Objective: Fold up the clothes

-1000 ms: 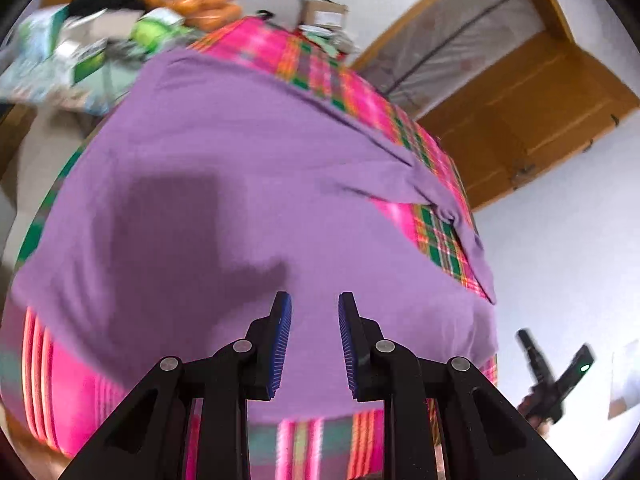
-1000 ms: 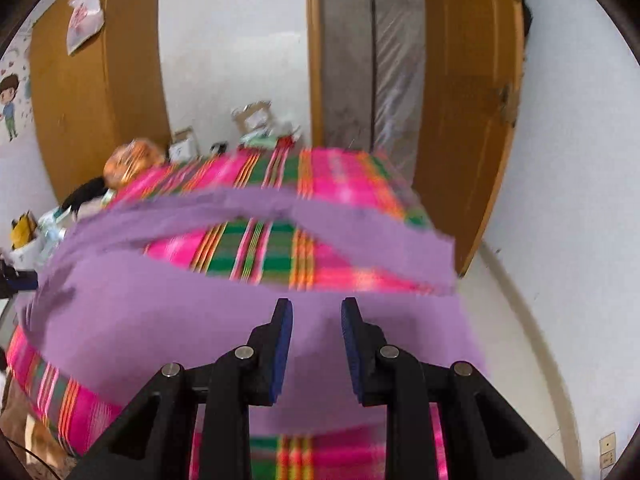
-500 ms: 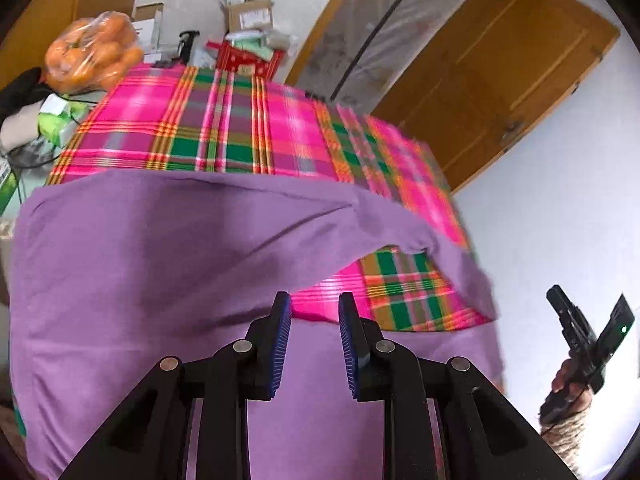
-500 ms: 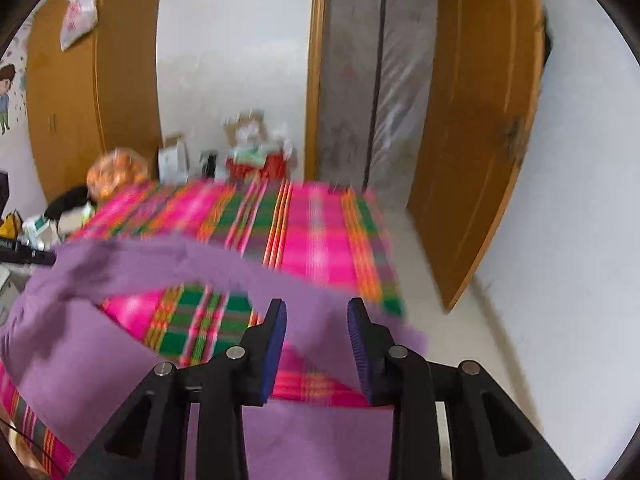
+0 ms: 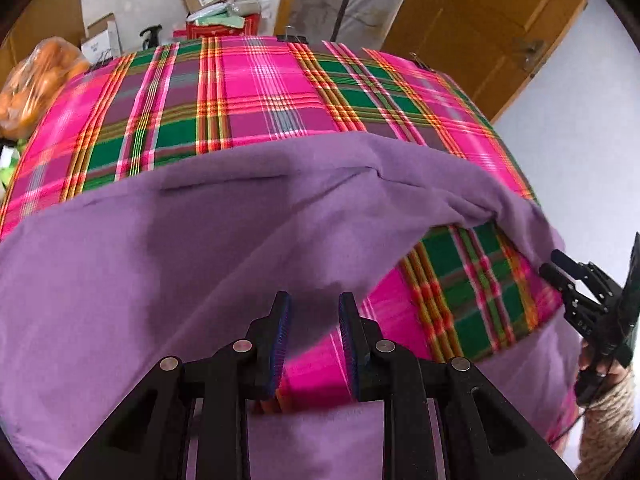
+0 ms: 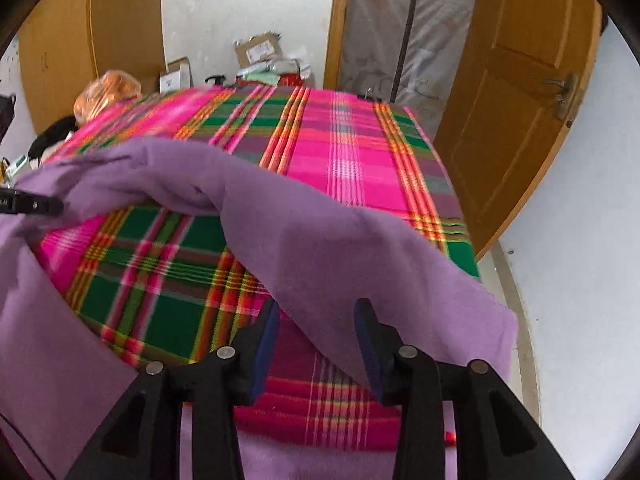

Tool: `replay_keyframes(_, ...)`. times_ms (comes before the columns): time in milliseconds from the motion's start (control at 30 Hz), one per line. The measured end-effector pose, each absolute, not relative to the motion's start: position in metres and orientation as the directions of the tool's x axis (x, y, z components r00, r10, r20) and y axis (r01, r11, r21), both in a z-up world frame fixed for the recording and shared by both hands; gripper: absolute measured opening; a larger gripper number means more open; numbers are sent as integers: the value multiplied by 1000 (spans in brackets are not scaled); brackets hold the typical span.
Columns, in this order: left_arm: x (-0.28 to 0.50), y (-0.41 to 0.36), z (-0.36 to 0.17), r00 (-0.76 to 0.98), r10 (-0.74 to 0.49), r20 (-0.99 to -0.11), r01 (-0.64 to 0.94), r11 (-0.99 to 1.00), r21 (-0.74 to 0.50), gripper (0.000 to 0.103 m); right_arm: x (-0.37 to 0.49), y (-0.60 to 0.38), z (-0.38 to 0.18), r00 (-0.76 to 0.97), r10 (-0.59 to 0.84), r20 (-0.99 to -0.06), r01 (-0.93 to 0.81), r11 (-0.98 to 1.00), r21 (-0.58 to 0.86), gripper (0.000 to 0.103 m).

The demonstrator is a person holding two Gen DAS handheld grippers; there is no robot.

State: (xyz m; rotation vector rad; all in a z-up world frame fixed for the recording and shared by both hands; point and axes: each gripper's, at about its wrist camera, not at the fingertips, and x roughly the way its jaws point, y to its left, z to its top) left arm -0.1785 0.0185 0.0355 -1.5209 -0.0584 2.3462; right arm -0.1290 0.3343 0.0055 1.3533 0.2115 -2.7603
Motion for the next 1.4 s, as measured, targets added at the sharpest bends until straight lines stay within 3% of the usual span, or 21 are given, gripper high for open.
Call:
replay_keyframes(300,-176,27,28,-374,310,-874,-307,-931,-199,25,-144,343,-5,-612,-8,-791,86,-995,-56,40)
replay_keyframes(467,-172,37,25,-366,298,-882,-335,-926,-174,25,-150,343,-3,-620,-14,-785,82,-996,-47,7)
replay_keyframes(733,-171,31,24,-364,331,-871,-315,-923,-220,25,-163,358,17,-677,4,-736,14,-1000,-18,4)
replay_keyframes(1067,-169,31,23,-377,335,-863,-311,-924,-223,25,-213,364,40,-751,84,-655,-38,-996,-84,4)
replay_keyframes(1400,-168,25,24,-375,365,-852,-299,-918,-262,25,-279,368,28,-703,165,-692,-72,-984,-161,4)
